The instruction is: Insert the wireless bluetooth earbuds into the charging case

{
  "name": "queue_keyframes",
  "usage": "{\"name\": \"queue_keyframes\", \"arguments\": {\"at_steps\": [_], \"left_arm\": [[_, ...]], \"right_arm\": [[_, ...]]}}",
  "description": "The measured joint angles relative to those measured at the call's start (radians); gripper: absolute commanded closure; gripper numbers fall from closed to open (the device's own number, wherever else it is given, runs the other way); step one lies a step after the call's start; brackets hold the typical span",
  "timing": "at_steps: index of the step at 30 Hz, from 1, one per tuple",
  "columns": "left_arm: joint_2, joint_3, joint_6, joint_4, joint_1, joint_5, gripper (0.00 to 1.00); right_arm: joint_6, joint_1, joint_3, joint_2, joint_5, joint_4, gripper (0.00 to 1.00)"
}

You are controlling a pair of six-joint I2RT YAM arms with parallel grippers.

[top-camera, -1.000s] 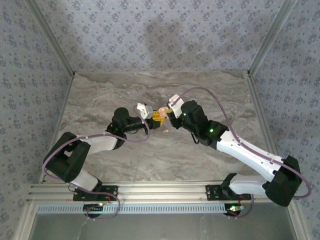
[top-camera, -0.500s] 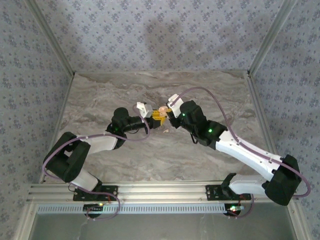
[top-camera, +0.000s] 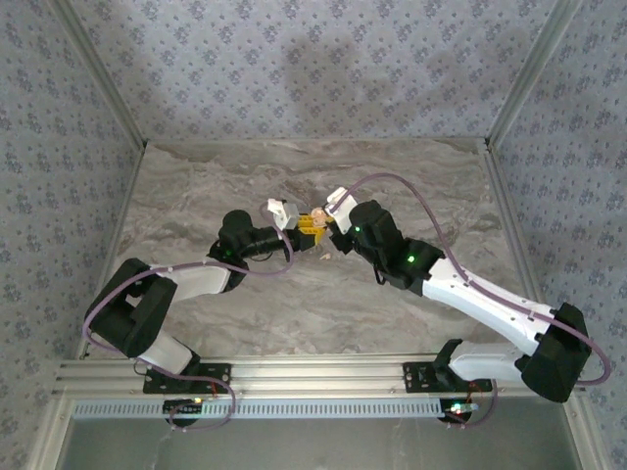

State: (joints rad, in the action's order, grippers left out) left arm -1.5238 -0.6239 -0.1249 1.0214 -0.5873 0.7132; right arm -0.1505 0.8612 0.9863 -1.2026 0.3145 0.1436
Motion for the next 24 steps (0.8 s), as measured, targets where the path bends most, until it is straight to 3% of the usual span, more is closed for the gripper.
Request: {"name": "queue_keyframes", "arguments": {"at_steps": [12, 18, 24], "left_arm": [[0.000, -0.003, 0.008, -0.010, 0.003, -0.004, 0.81], [0.004, -0.007, 0.019, -0.010, 0.003, -0.004, 0.81], [0.006, -0.019, 0.035, -0.010, 0.003, -0.012, 0.81]], "right_arm": [[0.008, -0.002, 0.000, 0.006, -0.079, 0.014, 0.56], [0.026, -0.019, 0.000, 0.027, -0.165, 0.018, 0.44], [0.042, -0.055, 0.000, 0.058, -0.298, 0.017, 0.39]]}}
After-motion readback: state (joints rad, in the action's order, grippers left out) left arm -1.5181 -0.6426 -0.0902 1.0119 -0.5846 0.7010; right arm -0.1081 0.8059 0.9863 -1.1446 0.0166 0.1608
